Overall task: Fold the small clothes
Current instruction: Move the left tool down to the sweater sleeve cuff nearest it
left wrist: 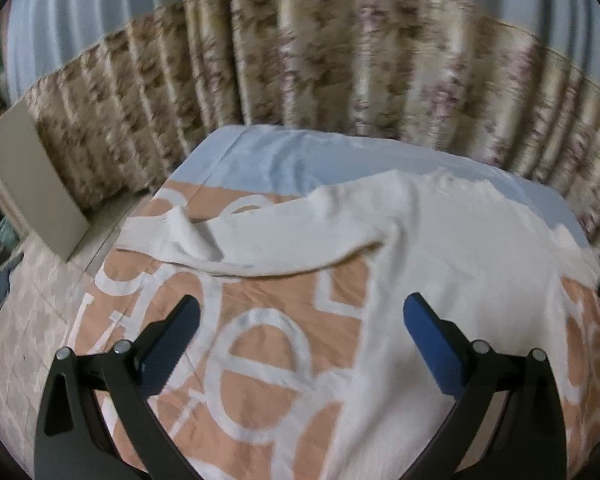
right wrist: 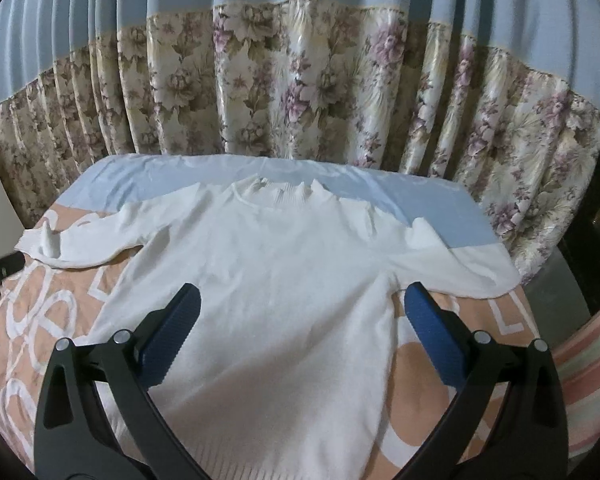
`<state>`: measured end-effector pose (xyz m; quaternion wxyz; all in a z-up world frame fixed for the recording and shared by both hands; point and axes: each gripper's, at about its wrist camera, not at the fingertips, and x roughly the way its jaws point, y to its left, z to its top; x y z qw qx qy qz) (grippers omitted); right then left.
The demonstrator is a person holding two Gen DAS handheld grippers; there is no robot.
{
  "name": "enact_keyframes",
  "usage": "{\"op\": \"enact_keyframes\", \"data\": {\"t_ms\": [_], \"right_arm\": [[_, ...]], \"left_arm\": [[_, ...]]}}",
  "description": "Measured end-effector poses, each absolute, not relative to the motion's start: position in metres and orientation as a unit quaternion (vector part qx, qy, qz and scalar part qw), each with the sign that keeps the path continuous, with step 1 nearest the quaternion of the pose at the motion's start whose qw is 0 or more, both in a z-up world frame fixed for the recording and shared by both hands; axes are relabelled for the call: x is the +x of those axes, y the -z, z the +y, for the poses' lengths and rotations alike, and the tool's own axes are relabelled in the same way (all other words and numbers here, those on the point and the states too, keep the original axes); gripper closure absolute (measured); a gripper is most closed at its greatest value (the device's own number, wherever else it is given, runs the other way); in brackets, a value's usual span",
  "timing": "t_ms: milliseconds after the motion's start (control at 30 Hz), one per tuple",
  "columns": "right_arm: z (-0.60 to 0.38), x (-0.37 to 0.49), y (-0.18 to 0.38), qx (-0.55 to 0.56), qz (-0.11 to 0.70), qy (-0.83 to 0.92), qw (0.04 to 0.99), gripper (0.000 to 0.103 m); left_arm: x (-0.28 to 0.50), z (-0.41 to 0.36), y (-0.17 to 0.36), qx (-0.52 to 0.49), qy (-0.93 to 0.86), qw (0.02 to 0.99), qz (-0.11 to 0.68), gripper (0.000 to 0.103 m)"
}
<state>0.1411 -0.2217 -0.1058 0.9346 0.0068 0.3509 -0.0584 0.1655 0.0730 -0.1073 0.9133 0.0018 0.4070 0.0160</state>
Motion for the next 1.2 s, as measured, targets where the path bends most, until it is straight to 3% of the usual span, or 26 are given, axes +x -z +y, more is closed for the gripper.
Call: {"op": "enact_keyframes", "data": {"t_ms": [233, 733, 1200], "right_arm": [[-0.220, 0.183, 0.129, -0.018, 0.359, 0.080, 0.930, 0.003], [-0.239, 0.248, 0.166, -0.029, 0.382, 0.107, 0.918, 0.003], [-0.266, 0.261, 0.184, -0.047, 0.396, 0.133, 0.907, 0.003]], "left_arm": [[0.214, 0.115, 0.138, 0.024, -0.081, 0.899, 0.430, 0.001], [0.280, 0.215, 0.179, -0.042, -0.109, 0.879, 0.463, 0.001], [0.295, 0.282, 0.209, -0.190, -0.179, 0.847, 0.464, 0.001]]}}
